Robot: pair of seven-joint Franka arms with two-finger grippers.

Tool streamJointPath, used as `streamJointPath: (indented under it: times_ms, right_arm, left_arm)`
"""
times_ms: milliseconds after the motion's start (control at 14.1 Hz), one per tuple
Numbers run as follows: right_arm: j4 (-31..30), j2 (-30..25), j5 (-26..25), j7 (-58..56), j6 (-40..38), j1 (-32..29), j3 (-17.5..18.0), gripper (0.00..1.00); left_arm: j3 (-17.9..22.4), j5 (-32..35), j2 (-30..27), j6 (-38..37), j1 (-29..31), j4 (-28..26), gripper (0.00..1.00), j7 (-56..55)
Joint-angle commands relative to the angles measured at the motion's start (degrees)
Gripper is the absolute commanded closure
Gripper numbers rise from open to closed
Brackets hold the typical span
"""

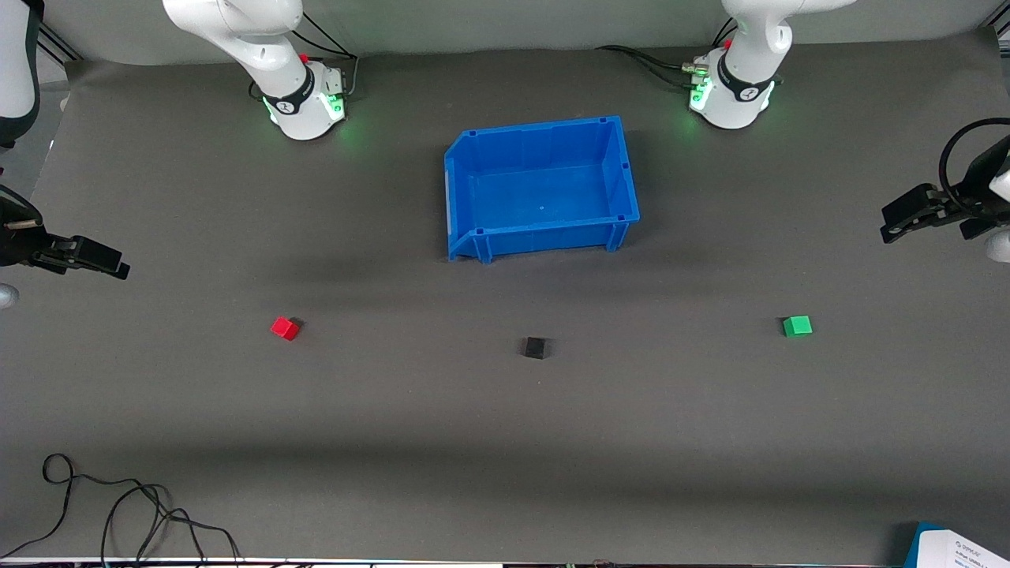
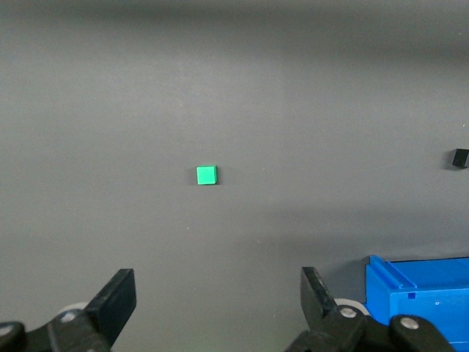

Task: Attach green and red cubes to black cube
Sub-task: 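Move the right gripper toward the red cube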

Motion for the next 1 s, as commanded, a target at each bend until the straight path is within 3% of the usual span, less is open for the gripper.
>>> streamJointPath:
  times_ms: [0, 711, 925]
  right_arm:
    - [1.09, 0.38, 0.35, 0.61, 0.03, 0.55, -0.27, 0.0]
    - [3.46, 3.63, 0.79, 1.06, -0.05, 0.99, 0.0, 0.0]
    - [3.02, 5.73, -0.08, 8.87, -0.31, 4.76, -0.09, 0.0]
  left_arm:
    - [2.0, 1.0, -1.6, -1.05, -2.84, -0.89, 0.0, 0.83]
    - [2.79, 1.08, -1.25, -0.79, -3.56, -0.98, 0.0, 0.92]
    - [3.41, 1.08, -1.25, -0.7, -3.82, -1.16, 0.0, 1.01]
